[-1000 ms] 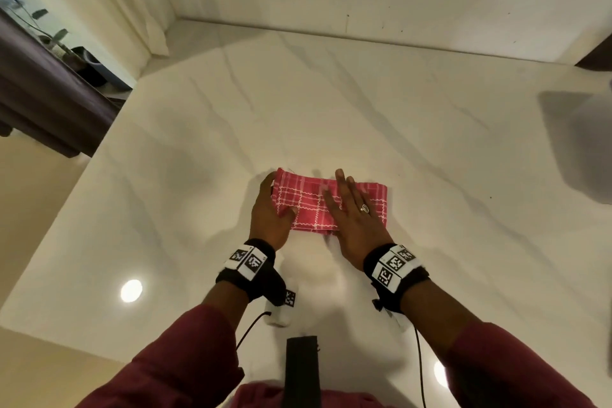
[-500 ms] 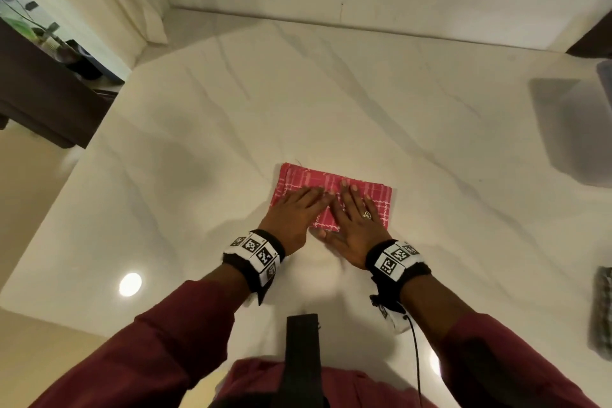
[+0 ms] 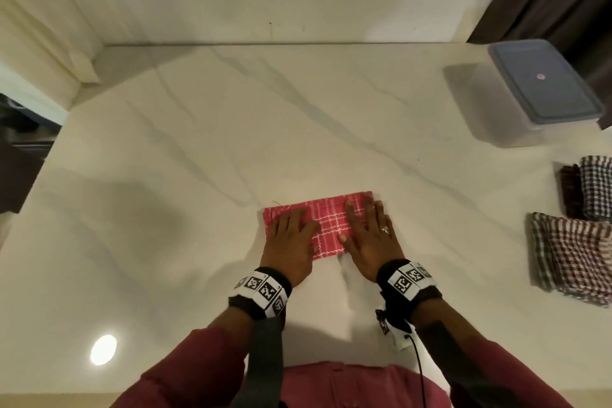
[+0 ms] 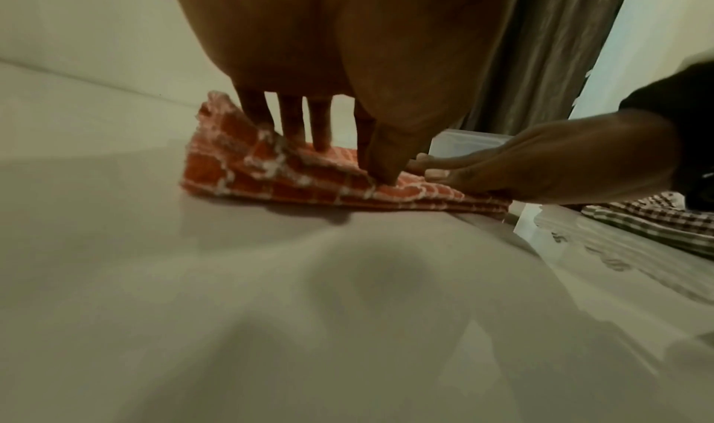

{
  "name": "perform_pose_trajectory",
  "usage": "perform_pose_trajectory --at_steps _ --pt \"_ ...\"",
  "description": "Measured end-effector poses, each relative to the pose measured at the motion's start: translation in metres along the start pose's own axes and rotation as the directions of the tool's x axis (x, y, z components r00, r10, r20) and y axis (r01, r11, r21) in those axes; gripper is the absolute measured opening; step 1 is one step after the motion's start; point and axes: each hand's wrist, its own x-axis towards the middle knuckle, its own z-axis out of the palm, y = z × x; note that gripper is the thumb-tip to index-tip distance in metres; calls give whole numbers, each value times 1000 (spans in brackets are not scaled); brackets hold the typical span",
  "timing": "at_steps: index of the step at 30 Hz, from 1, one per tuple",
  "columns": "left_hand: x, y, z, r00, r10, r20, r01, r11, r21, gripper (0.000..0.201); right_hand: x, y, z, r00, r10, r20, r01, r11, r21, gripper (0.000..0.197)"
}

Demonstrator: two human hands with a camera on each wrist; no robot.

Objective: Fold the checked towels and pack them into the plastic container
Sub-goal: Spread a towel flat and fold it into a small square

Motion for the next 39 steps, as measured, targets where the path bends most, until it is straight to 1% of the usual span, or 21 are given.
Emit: perform_pose_trajectory --at_steps 2,4,6,7,9,10,11,12,14,16,17,18,20,22,25,28,29,32,36,38,39 --pt "-1 -3 6 999 -22 31 21 1000 17 50 -3 0 -9 998 46 -41 -44 997 56 80" --pt "-5 -7 10 997 -13 75 9 999 52 54 -3 -3 -18 981 159 -107 -136 971 196 85" --pt "-6 -13 15 994 -3 111 -4 998 68 57 0 -6 -28 941 316 -121 -237 870 433 88" --pt "-7 -15 17 992 0 124 -10 997 74 58 1 -7 -31 920 379 -102 -270 799 537 82" --pt "-4 -18 19 986 1 170 -12 998 59 62 7 -5 -36 889 456 -41 -308 661 685 57" --pt "-3 -19 20 985 -3 175 -8 998 60 64 9 -3 -38 884 467 13 -333 611 718 44" --pt "-1 -21 20 987 -8 163 -3 998 65 66 11 -1 -40 889 453 63 -353 591 725 35" --pt "0 -22 20 989 -14 145 4 998 70 71 12 -1 -44 893 441 89 -367 600 711 28" --pt "2 -22 16 988 -57 142 49 997 55 83 13 5 -54 878 476 49 -381 634 673 15" --pt "3 -19 10 986 -81 147 72 995 66 82 15 14 -67 841 536 -73 -383 686 619 8" --pt "4 -16 8 984 -85 159 76 995 64 81 16 20 -73 833 530 -155 -367 741 561 9" --pt "4 -12 7 982 -81 172 73 996 53 80 16 23 -76 834 496 -241 -339 807 484 15" --pt "4 -7 10 979 -77 187 76 997 10 80 15 22 -77 858 366 -361 -258 914 313 32" --pt "5 -5 16 977 -90 193 101 994 -50 82 9 6 -71 893 206 -399 -155 976 155 43" --pt "2 -7 21 970 -104 220 123 990 -73 91 -5 -28 -53 935 44 -351 -24 998 59 54" --pt "1 -9 19 960 -113 257 134 989 -67 102 -9 -51 -29 979 4 -205 5 999 41 64" --pt "1 -10 19 956 -116 271 142 987 -76 100 -9 -56 -22 989 4 -149 2 999 43 67" --pt "2 -12 19 949 -114 292 144 986 -82 86 -5 -65 -5 995 -20 -95 19 1000 -16 68" --pt "2 -9 21 949 -146 280 164 986 -41 80 -3 -66 0 999 -16 -50 11 994 -104 73" --pt "3 -11 22 947 -146 285 166 985 -48 81 -1 -64 -8 1000 -29 5 30 998 -62 75" --pt "4 -12 21 947 -140 288 161 986 -52 84 1 -62 -16 998 -40 39 39 999 17 72"
